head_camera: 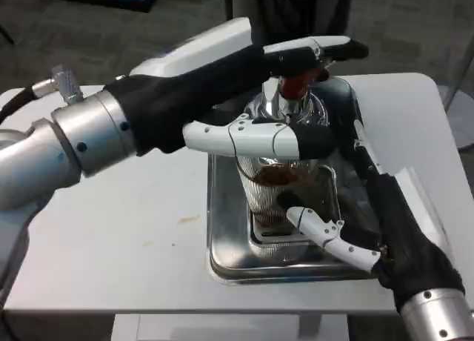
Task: Grasp the cup under the faucet to collect the drink, then remove the cup.
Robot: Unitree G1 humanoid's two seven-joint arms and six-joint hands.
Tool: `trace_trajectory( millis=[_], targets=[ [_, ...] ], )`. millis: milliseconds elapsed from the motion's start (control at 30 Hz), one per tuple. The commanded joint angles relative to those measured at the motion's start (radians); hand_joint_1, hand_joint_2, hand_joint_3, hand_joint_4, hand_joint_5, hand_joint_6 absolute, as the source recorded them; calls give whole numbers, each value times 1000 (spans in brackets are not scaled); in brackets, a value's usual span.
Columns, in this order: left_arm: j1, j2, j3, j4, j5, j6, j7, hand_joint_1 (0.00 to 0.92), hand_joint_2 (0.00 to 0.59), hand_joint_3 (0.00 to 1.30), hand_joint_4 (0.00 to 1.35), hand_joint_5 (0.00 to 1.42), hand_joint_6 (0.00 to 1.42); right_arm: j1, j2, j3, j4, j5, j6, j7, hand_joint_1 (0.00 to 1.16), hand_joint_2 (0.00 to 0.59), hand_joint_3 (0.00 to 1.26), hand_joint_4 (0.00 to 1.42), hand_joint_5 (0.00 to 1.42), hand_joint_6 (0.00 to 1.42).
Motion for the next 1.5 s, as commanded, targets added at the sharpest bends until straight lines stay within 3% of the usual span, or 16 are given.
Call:
trace_trajectory(
  millis=[33,967,1500],
  targets=[
    [31,29,-3,3,16,8,-36,0,42,131,86,178,109,-4,5,6,14,7,-7,-7,597,232,0,0,75,182],
    [31,27,14,34,12,-11,-46,0,42,131,86,178,109,-53,18,16,74,13,-6,-33,576,249,0,2,75,177],
    [1,-15,43,107,-39,-20,-12,0,42,121,86,180,119,-63,11,-5,88,32,-13,-48,566,256,4,2,85,177]
  ],
)
